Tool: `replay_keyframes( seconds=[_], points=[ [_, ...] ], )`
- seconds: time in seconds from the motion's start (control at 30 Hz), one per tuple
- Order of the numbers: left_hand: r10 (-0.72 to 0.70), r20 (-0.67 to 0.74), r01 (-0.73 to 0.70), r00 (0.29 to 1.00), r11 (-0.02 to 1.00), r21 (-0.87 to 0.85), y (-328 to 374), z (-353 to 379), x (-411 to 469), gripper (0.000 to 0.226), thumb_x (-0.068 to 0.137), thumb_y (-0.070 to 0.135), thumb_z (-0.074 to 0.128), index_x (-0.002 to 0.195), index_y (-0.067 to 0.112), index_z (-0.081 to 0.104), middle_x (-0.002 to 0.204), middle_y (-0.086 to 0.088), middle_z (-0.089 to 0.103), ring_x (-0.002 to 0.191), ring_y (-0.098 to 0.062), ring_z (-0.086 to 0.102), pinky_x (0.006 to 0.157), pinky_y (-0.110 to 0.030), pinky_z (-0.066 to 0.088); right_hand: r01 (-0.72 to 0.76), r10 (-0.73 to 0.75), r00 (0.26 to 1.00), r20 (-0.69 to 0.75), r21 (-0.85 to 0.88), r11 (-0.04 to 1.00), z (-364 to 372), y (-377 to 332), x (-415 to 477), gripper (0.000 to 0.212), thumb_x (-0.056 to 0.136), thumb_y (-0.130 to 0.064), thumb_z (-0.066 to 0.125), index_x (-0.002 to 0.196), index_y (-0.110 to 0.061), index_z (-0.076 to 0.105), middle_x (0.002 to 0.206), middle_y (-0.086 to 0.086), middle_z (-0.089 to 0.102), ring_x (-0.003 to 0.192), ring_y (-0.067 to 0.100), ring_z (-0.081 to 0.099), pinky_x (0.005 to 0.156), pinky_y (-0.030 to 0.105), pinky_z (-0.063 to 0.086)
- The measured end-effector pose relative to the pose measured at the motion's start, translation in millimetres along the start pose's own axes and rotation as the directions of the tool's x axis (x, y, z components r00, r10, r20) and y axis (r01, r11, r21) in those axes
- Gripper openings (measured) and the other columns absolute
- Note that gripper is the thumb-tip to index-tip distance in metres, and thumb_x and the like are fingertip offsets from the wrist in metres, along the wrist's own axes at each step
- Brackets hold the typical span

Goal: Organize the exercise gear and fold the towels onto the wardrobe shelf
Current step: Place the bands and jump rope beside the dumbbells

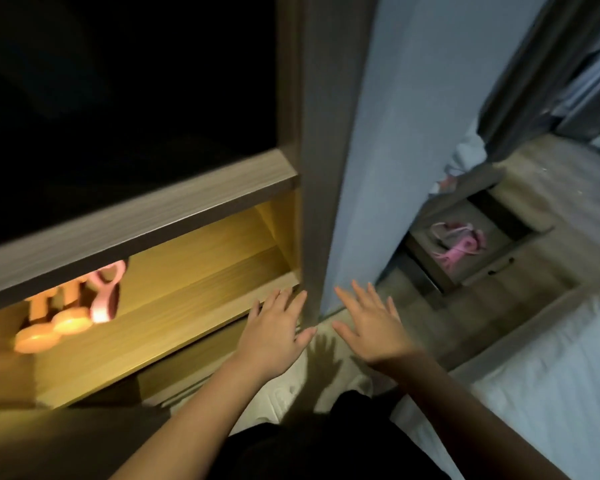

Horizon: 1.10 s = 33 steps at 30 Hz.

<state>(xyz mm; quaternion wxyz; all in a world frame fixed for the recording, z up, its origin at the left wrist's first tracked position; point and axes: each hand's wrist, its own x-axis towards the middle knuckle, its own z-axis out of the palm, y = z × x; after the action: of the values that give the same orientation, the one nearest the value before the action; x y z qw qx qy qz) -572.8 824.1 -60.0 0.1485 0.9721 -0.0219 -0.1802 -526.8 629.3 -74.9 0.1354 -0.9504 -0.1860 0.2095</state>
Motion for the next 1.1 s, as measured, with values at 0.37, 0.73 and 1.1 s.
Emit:
replay_keyframes(
  seconds=[0.37, 0.73, 1.1],
  points=[
    [0.226, 0.055, -0.228, 0.972, 0.974, 0.02, 189.6, 5.6, 159.1, 0.064, 0.1, 0.05, 0.036, 0.155, 0.024, 0.015, 0.162, 0.0, 0.014, 0.149, -0.019, 0.008, 0.12, -0.042, 0.011, -0.273, 0.287, 0.943, -0.167, 0.102, 0.957, -81.1, 221.1, -13.9, 0.066, 0.097, -0.05, 0.044, 0.154, -0.03, 0.018, 0.163, 0.004, 0.01, 0.15, 0.027, 0.002, 0.117, 0.055, 0.009],
    [0.278, 0.24, -0.293, 0.93, 0.956, 0.03, 273.4, 33.9, 324.2, 0.064, 0.099, 0.047, 0.043, 0.153, 0.019, 0.023, 0.16, -0.006, 0.02, 0.148, -0.025, 0.015, 0.118, -0.046, 0.02, -0.505, 0.526, 0.849, -0.055, 0.208, 0.837, -109.7, 355.8, 34.7, 0.067, 0.097, -0.046, 0.044, 0.153, -0.032, 0.01, 0.163, 0.006, 0.005, 0.15, 0.029, -0.001, 0.118, 0.056, 0.009],
    [0.291, 0.424, -0.354, 0.857, 0.932, 0.075, 353.9, 102.9, 535.7, 0.048, 0.096, 0.036, 0.052, 0.14, 0.019, 0.043, 0.135, -0.007, 0.051, 0.122, -0.026, 0.049, 0.097, -0.037, 0.041, -0.574, 0.581, 0.806, 0.112, 0.39, 0.72, -95.7, 477.4, 182.0, 0.068, 0.099, -0.042, 0.042, 0.155, -0.026, 0.007, 0.161, 0.009, 0.013, 0.149, 0.03, 0.008, 0.118, 0.044, 0.011]
  ],
)
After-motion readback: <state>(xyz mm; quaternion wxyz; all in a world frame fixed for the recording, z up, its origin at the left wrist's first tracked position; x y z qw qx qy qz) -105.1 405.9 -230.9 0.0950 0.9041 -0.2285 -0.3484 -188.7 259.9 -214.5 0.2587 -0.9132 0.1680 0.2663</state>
